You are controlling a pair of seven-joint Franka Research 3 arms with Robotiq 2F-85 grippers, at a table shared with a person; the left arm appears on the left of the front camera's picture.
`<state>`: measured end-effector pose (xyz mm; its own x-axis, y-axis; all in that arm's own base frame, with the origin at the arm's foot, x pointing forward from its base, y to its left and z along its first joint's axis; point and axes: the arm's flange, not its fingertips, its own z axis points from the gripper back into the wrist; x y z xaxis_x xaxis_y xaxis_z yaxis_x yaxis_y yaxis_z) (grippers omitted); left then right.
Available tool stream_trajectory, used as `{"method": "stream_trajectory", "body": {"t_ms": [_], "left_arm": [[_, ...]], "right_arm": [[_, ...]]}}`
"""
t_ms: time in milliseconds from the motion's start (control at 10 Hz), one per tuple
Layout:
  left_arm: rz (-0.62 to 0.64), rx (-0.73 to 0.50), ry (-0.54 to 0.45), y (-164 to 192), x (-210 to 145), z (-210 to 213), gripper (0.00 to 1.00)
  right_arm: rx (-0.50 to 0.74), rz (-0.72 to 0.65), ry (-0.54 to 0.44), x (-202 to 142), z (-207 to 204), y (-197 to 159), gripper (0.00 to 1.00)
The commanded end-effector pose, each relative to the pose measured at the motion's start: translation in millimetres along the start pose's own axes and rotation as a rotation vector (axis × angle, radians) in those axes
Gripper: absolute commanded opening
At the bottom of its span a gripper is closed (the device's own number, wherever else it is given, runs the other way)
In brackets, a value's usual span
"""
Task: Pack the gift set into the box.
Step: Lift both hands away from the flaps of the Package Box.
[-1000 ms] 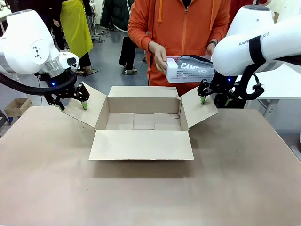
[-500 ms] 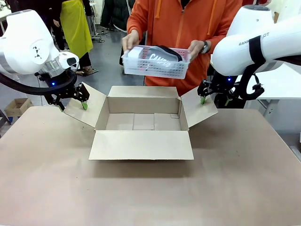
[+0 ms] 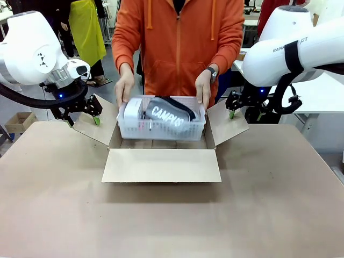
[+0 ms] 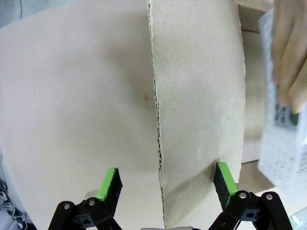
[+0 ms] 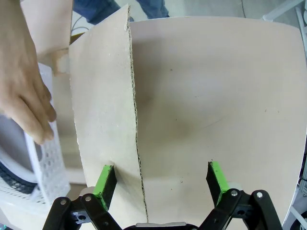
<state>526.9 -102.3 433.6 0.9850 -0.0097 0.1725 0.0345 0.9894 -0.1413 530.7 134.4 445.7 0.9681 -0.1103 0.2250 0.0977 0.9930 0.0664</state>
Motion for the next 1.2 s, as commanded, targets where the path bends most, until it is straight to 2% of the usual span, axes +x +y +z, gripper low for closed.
{"method": "stream_trajectory", "body": {"t_ms": [0,1000,1100], "left_arm": [[0.011,0.013,0.002,-1,-1,1,1.00],[0.000,0.000,0.000,0,0,0,1.00],[-0.113,-0.363,0.113,29,-11,32,1.00]], "right_arm": [[-0.027,-0.020,-0.010,2,1,3,1.00],[0.000,0.000,0.000,0,0,0,1.00],[0.344,0.037,0.069,-3,29,-30,1.00]]}}
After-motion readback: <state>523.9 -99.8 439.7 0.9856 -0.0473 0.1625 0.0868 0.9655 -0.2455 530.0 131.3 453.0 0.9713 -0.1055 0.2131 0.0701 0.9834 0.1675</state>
